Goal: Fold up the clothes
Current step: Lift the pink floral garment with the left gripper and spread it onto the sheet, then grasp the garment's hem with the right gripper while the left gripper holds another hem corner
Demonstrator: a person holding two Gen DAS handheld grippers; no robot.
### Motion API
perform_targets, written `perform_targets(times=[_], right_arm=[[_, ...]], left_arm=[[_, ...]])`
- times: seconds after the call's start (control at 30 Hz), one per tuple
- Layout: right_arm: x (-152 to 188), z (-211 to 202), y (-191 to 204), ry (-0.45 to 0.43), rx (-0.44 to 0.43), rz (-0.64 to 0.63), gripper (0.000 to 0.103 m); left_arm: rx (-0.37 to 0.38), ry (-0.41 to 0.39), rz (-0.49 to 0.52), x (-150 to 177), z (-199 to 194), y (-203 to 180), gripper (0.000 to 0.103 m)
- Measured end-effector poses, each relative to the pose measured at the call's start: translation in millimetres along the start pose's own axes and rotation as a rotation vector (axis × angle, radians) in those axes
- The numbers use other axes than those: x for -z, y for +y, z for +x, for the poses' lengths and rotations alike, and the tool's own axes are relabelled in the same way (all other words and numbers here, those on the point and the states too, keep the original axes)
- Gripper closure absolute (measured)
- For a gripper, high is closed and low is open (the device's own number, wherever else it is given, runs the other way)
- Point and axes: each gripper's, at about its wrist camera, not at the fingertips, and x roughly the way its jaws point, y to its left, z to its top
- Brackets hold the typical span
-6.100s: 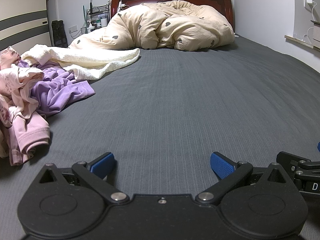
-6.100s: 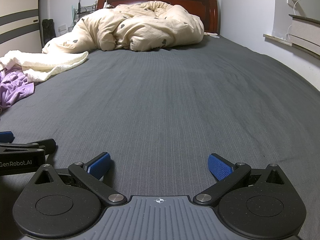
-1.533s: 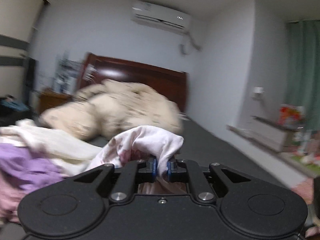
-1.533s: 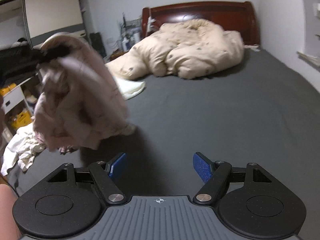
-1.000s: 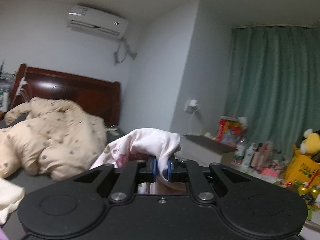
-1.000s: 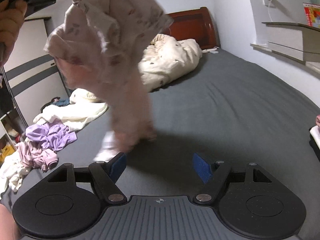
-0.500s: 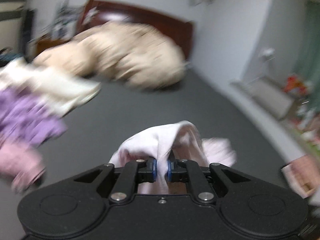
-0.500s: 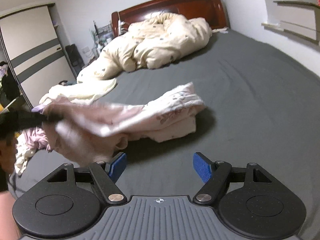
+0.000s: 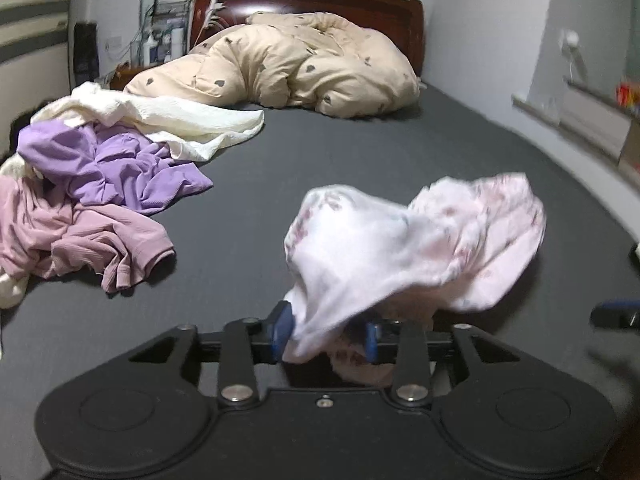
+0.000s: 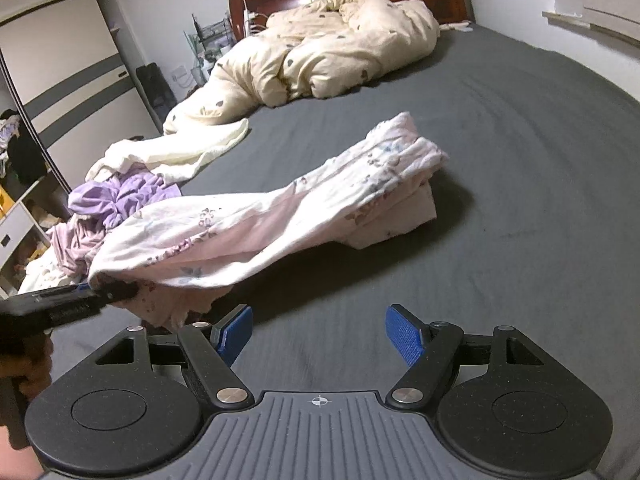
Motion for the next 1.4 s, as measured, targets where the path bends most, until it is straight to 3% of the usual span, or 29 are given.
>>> perform_targets(times=[0.07,0.17,0.23,0.27,0.3,0.5,0.63,0.8,0.9,1.13,1.17,1.2,1.33,1.4], right_arm=[[1.9,2.5,5.0,0.001,-0.017,-0.025,0.029],[4.7,6.3,12.4,0.001,-0.043,-0.062,0.029],[6.6,8.8,17.4,0.002,-0.060,-0.087,0.029],[7.5,10.0,19.9,0.002,-0.068,-0.100,0.029],[8.5,11.3,22.4,0.002,-0.077,-0.112,0.029],[14.1,18.8,37.3,0.004,-0.128,-0.187,0.029],[17.9,23.8,47.3,0.005,-0.162,-0.237,0.029],[22.6,30.0,59.8,0.006,-0.204,-0.299,0.029],[25.7,34.0,68.1,0.004,-0.225,-0.343,0.029],[31.7,29.0,100.2,-0.130,-0.054,-0.642,0.029],[32.5,31.6,99.6,-0.127,-0.060,-0.660,0.032],[31.8,36.0,98.2,-0.115,-0.077,-0.661,0.046],[30.7,53.9,92.9,-0.055,-0.119,-0.620,0.071],[29.2,56.6,89.1,-0.033,-0.135,-0.578,0.098]], left_arm=[[-0.036,-0.004,0.062,5.6,3.0,-9.6,0.061],[-0.120,-0.033,0.181,5.3,-5.6,-41.4,0.047],[-0.172,-0.055,0.248,1.2,2.1,-49.3,0.046],[-0.163,-0.062,0.253,-2.9,4.0,-50.9,0.056],[-0.149,-0.066,0.252,-7.6,5.7,-52.0,0.078],[0.052,-0.011,0.083,-31.7,-5.2,-42.1,0.090],[0.204,0.027,-0.051,-35.1,-22.6,-31.8,0.091],[0.319,0.055,-0.119,-50.9,-42.7,-32.4,0.091],[0.345,0.070,-0.107,-60.0,-46.6,-39.9,0.091],[0.383,0.097,-0.072,-75.5,-54.9,-54.5,0.091],[0.386,0.100,-0.076,-75.4,-55.4,-54.0,0.091],[0.391,0.103,-0.081,-75.3,-55.8,-53.3,0.091],[0.438,0.114,-0.129,-74.7,-53.8,-48.1,0.091],[0.445,0.113,-0.133,-74.9,-53.0,-47.2,0.091]])
